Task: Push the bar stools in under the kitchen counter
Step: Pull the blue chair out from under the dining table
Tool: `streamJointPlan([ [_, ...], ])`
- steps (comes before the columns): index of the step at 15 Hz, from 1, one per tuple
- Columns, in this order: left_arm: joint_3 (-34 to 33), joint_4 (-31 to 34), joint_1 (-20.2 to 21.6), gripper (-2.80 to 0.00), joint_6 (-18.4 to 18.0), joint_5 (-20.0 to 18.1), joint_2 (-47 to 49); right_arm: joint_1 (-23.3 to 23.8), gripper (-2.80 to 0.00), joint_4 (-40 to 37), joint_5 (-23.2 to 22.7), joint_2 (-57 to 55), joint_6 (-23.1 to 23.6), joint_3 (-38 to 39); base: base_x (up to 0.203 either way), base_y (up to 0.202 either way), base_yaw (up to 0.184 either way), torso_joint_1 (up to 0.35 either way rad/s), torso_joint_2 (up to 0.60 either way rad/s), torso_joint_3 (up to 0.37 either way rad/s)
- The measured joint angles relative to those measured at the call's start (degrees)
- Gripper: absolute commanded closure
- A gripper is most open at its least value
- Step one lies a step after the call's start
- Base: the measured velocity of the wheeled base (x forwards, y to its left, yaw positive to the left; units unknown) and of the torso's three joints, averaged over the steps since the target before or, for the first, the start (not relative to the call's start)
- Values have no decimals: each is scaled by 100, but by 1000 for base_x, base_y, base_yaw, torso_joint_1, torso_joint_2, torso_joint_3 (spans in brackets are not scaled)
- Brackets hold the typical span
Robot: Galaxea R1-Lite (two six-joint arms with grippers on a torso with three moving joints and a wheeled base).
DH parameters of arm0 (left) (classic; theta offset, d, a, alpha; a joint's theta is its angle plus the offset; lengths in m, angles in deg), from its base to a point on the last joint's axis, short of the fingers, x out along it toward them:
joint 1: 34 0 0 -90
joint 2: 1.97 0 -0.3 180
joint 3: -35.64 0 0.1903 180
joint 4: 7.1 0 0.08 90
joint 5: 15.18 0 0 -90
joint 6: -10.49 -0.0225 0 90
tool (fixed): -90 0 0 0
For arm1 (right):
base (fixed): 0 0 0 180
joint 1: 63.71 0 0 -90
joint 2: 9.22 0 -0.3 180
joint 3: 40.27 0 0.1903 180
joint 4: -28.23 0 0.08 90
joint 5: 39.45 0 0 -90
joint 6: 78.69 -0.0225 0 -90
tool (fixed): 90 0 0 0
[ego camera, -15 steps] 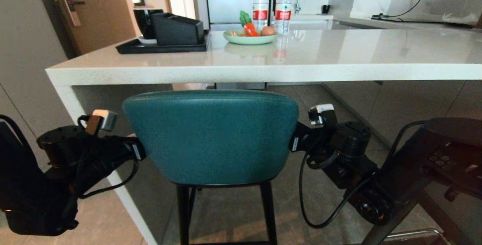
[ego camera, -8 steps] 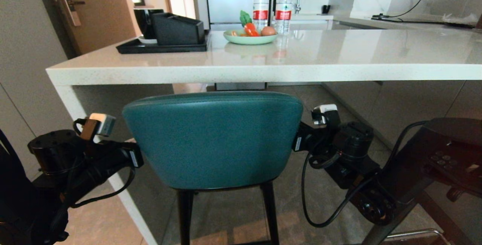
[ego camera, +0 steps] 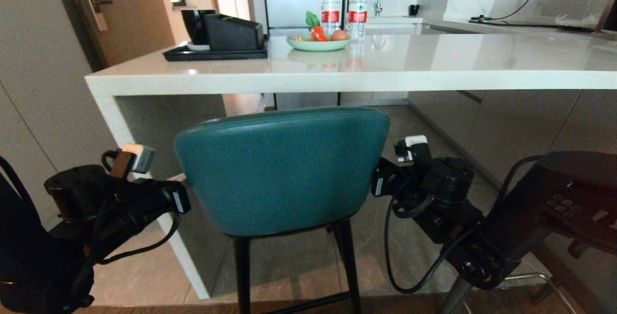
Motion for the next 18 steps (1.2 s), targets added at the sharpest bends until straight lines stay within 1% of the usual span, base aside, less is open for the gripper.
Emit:
streamJointPlan([
  [6, 59, -9, -2, 0, 10, 21, 28, 29, 0, 18, -31, -1, -13, 6, -186, 0, -3, 0, 5, 5],
  [8, 75, -6, 20, 0, 10, 23, 34, 338, 0, 48, -52, 10, -18, 50, -25, 0, 0, -7, -1, 4],
  [9, 78, -6, 29, 0, 12, 36, 36, 549, 0, 30, -145, 30, -16, 63, 0, 0, 0, 0, 0, 0],
  [10, 83, -4, 35, 0, 11, 40, 44, 809, 0, 42, -367, 65, -18, 66, 0, 0, 0, 0, 0, 0],
  [12, 87, -11, 40, 0, 11, 63, 79, 1352, 0, -84, -1047, 131, -18, -51, 0, 0, 0, 0, 0, 0],
  [13, 87, -9, 40, 0, 14, 72, 102, 1543, 0, -194, -1296, 125, -18, -279, 0, 0, 0, 0, 0, 0],
  [14, 87, -6, 33, 0, 16, 126, 122, 1645, 0, -333, -1437, 81, -18, -602, 0, 0, 0, 0, 0, 0],
  [16, 99, 16, 18, 0, 18, 256, 175, 1750, 0, -688, -1521, -94, -20, -1412, 0, 0, 0, 0, 0, 0],
  [18, 194, 23, 29, 0, 18, 280, 231, 1771, 0, -1225, -1529, -348, -18, -2274, 0, 0, 0, 0, 0, 0],
])
